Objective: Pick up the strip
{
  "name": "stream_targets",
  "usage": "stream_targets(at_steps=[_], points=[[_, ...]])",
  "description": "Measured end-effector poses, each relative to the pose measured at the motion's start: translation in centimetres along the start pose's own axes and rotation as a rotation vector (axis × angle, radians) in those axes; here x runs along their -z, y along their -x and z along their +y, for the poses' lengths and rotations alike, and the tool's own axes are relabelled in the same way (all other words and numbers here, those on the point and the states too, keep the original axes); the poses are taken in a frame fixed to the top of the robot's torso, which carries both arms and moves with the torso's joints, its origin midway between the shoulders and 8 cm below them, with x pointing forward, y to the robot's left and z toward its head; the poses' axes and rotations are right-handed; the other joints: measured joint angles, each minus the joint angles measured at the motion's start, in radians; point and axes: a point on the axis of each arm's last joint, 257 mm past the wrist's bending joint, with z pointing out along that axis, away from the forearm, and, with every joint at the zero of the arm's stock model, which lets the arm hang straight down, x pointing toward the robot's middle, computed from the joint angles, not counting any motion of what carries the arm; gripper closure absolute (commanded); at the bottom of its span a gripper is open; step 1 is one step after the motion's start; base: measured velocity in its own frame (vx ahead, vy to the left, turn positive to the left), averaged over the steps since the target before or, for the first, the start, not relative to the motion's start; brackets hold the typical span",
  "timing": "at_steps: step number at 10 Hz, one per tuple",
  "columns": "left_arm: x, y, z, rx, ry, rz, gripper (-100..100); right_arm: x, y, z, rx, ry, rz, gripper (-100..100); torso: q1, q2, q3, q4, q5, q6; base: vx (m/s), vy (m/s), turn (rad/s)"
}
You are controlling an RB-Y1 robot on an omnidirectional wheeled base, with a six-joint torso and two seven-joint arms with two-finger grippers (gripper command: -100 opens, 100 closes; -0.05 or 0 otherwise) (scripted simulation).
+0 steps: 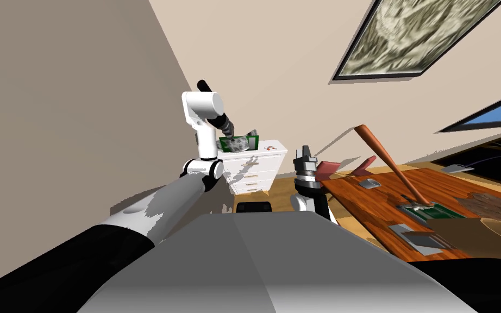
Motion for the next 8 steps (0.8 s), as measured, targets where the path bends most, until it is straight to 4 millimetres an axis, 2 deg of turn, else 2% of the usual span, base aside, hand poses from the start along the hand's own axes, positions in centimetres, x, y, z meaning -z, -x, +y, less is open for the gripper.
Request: stream_targets(at_steps=[4, 5, 6, 8], points=[[0.2, 0.4, 2.1, 0.013, 0.113, -0.02, -100, 0.0, 0.0, 0.0, 0.0, 0.0, 0.0, 0, 0.0, 0.001, 0.0, 0.0, 0.0, 0.0, 0.02, 0.011, 0.014], [0.2, 0.4, 2.3, 0.013, 0.119, -0.021, 0, 0.0, 0.0, 0.0, 0.0, 0.0, 0.0, 0, -0.001, 0.002, 0.001, 0.0, 0.0, 0.0, 0.0, 0.0, 0.0], [0.2, 0.4, 2.3, 0.013, 0.118, -0.021, -100, 0.0, 0.0, 0.0, 0.0, 0.0, 0.0, 0, -0.001, 0.002, 0.001, 0.0, 0.0, 0.0, 0.012, -0.003, -0.011], [-0.8, 0.7, 2.5, 0.014, 0.12, -0.023, -100, 0.0, 0.0, 0.0, 0.0, 0.0, 0.0, 0, -0.002, 0.001, 0.001, 0.0, 0.0, 0.0, 0.017, -0.008, -0.001]])
